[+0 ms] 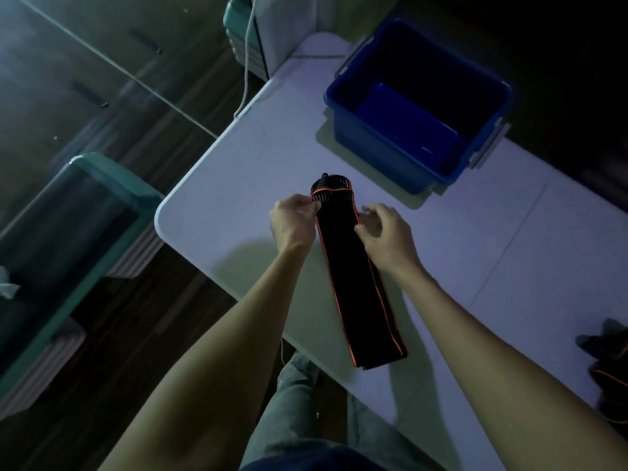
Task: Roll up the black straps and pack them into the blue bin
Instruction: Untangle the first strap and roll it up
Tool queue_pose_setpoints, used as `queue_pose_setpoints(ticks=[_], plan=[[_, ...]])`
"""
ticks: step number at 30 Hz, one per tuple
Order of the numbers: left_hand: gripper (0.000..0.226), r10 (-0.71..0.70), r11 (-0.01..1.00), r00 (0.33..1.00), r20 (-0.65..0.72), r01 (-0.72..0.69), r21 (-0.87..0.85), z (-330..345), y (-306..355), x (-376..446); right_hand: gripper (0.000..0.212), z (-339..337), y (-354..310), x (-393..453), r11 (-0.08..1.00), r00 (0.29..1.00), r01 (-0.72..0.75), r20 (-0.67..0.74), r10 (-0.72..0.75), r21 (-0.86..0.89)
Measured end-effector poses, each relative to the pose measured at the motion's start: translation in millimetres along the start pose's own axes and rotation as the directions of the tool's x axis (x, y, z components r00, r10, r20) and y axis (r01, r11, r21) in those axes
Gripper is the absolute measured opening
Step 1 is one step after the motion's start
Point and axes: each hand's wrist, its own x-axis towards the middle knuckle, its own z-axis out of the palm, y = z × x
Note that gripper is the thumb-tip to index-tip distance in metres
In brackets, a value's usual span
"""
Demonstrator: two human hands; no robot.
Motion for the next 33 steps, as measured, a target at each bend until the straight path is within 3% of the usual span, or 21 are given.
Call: queue_pose_setpoints(ticks=[4,8,18,22,25,33], plan=[[0.013,0.022,1.000,1.000,0.016,-0.022,0.012,6,6,0,0.031,9,-14,44,0.998,0.994,0.058,-0.092,-0.058,-0.004],[0.013,0.034,0.999,0.998,0.053,-0.035,0.034,11,9,-2,0.011,12,-15,57,0.986,0.979,0.159,-0.122,-0.163,-0.044],[0.016,0.072,0.993,0.995,0.074,-0.079,0.092,13,17,10,0.018,14,-16,69,0.986,0.981,0.162,-0.105,-0.165,-0.038],[0.009,0.066,0.994,0.998,0.004,-0.066,0.090,16,17,18,0.015,15,-19,81,0.989,0.984,0.137,-0.105,-0.142,-0.052],[0.027,0.041,0.999,0.999,-0.008,-0.041,0.022,17,19,20,0.014,15,-23,85,0.988,0.977,0.154,-0.144,-0.155,-0.024],[0.007,0.061,0.997,0.990,-0.124,-0.065,-0.034,23,17,23,0.008,24,-27,88,0.980,0.988,0.134,-0.091,-0.121,0.150]])
